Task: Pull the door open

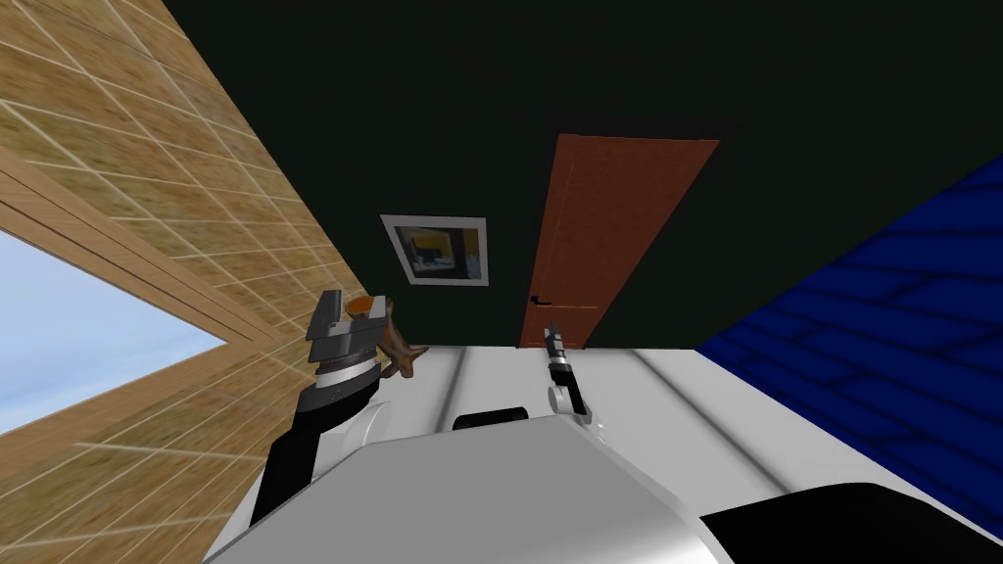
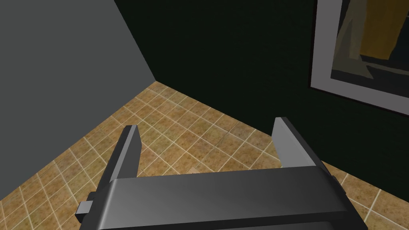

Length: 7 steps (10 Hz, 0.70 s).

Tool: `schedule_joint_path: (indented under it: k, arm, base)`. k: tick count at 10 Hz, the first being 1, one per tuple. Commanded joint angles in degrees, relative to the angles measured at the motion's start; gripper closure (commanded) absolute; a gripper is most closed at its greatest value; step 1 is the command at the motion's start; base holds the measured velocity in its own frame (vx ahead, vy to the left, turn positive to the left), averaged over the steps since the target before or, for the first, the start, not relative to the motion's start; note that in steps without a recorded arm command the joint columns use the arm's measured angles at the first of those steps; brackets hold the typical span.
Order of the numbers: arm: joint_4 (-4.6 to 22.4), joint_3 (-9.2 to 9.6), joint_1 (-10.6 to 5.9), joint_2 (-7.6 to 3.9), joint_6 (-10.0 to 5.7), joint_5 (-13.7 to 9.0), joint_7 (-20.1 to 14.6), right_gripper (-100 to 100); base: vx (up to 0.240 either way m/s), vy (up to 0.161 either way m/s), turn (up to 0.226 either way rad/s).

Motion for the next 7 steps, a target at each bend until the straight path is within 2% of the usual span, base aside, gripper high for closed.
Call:
schedule_joint_path:
  k: [1,7]
  arm:
    - [2.86,0.25,-0.87,-0.32,-0.61,-0.73,-0.16,-100]
    - [14.88,1.13,-4.77,-2.53,-2.11,-4.55,-1.24,-100]
  base:
    - [0.044,-0.036,0.065]
    - [0.076,-0.075,0.103]
